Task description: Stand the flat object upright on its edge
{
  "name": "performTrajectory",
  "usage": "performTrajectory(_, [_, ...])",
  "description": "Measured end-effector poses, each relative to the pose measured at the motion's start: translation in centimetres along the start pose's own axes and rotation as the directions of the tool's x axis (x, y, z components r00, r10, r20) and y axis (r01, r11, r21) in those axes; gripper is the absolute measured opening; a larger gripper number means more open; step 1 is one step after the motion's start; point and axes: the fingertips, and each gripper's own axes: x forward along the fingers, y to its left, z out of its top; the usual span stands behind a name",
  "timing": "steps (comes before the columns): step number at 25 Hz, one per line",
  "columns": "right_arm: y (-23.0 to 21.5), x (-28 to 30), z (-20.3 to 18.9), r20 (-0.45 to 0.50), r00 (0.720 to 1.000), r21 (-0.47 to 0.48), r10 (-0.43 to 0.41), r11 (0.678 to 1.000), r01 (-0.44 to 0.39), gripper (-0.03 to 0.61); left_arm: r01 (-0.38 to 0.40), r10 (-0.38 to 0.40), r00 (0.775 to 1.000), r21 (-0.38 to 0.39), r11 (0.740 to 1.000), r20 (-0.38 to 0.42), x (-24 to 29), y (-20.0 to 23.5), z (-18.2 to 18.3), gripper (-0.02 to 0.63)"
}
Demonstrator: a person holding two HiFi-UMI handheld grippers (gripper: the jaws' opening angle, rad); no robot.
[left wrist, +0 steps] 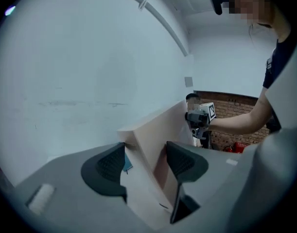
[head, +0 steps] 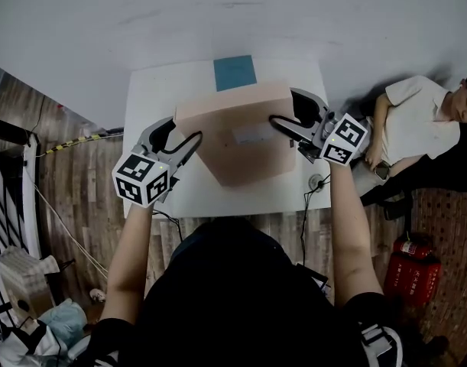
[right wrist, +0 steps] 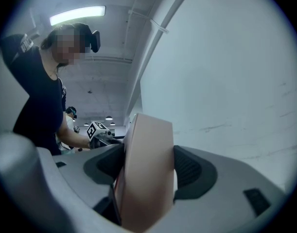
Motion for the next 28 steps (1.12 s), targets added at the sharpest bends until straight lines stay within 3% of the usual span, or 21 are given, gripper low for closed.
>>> performTrajectory(7, [0.6, 1.0, -0.2, -0.093, 0.996, -0.077, -0.004, 0.997, -0.003, 0.327, -0.086, 0.082, 0.996, 0.145, 0.986, 0.03, -0.9, 0.7, 1.6, 0.275])
performTrajectory(11, [1.2, 1.9, -1.9, -0.164, 0.986, -0.111, -0.011, 0.994, -0.008, 0.324, -0.112, 0.103, 0.993, 0.189, 0.976, 0.057, -1.7, 1.5, 2.0, 0.275])
performTrajectory(18, [1.4, 2.4, -3.5, -0.174, 0.984, -0.112, -0.046, 0.993, 0.027, 0.324, -0.123, 0.108, 0.991, 0.21, 0.97, 0.08, -2.0, 2.0, 1.8, 0.275])
performTrajectory(26, [1.0, 2.4, -3.3, -0.171, 0.984, -0.01, -0.055, 0.999, 0.054, 0.325, -0.074, 0.063, 0.994, 0.143, 0.987, 0.084, -1.7, 2.1, 1.5, 0.278])
performTrajectory(28, [0.9, 2.0, -2.9, -0.161, 0.985, -0.004, -0.067, 0.998, 0.067, 0.34, -0.054, 0.044, 0.996, 0.142, 0.988, 0.075, -1.4, 2.0, 1.4, 0.31])
